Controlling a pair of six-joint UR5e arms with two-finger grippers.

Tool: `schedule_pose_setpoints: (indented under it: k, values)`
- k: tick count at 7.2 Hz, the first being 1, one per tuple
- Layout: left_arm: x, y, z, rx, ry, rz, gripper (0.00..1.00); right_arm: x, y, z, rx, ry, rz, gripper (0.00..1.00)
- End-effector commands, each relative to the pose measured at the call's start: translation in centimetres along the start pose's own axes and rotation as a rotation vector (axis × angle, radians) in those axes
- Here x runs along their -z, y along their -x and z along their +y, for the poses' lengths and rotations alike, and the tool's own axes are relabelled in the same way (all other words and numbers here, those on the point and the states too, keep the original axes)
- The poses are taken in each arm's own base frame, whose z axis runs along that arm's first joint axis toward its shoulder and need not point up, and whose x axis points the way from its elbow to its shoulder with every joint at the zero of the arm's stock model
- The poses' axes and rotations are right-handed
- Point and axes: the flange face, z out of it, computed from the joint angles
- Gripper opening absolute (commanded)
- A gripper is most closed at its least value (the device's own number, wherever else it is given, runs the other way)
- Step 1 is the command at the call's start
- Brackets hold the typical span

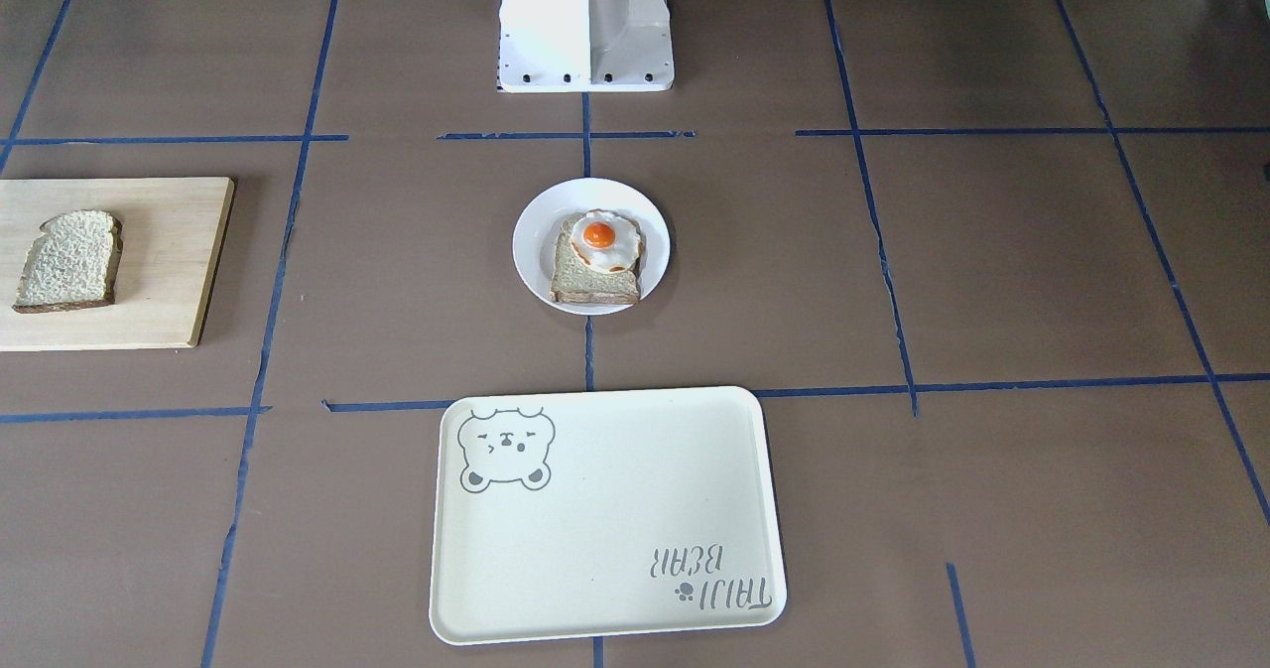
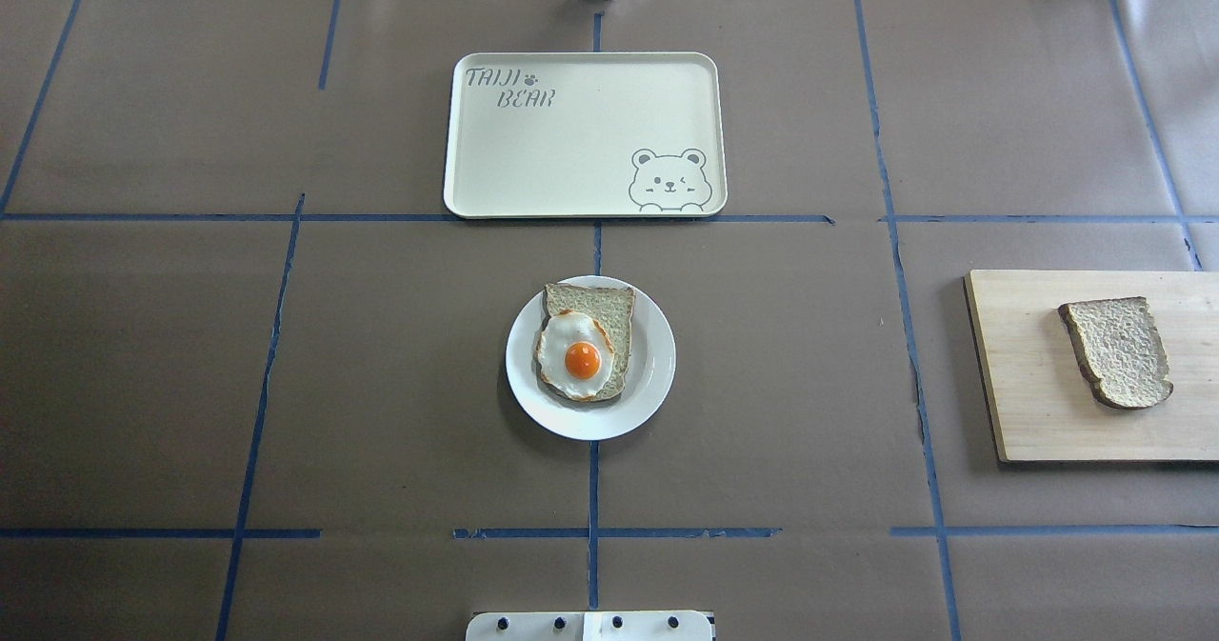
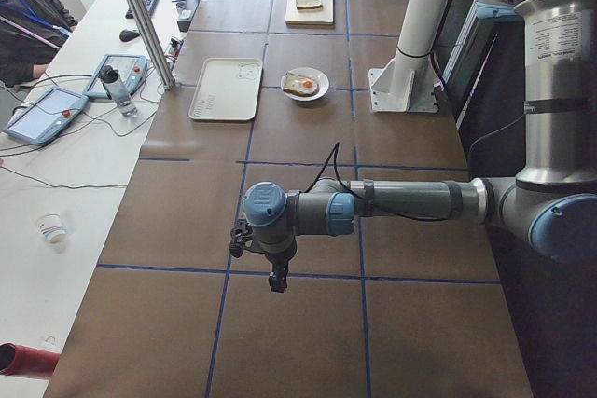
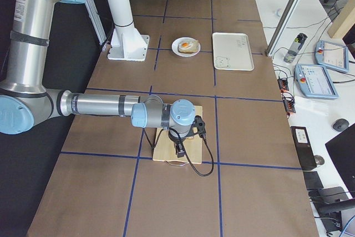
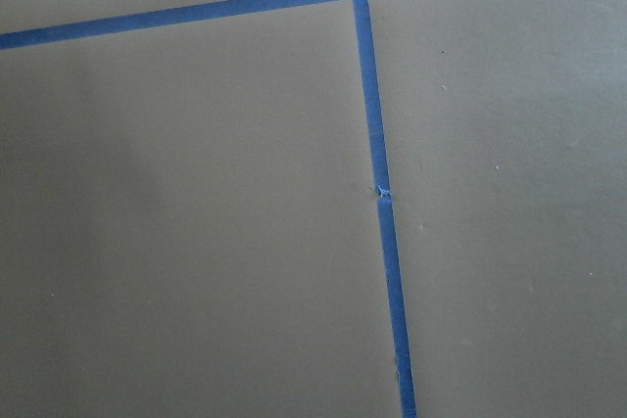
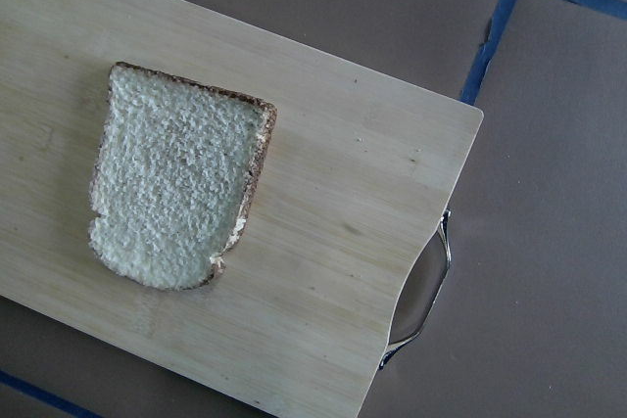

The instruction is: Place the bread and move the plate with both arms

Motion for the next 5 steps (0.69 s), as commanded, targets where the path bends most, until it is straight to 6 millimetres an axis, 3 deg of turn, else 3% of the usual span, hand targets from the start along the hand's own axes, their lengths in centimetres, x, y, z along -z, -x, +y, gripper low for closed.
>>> schedule_pose_setpoints:
  k: [1, 3, 5]
  values:
    - [0.1, -0.1, 0.0, -0.003, -0.003, 0.000, 1.00, -1.6, 0.3, 1.1, -0.088, -0.061, -0.051, 0.98]
    - [0.2, -0.2, 0.0, -0.004, -0.004, 0.000, 1.00, -4.3, 0.9, 0.7, -0.114, -0.099, -0.084, 0.97]
    - [0.3, -0.3, 0.0, -0.004, -0.004, 0.000, 1.00, -8.0, 3.1, 0.6, -0.166, -0.147, -0.116, 0.97]
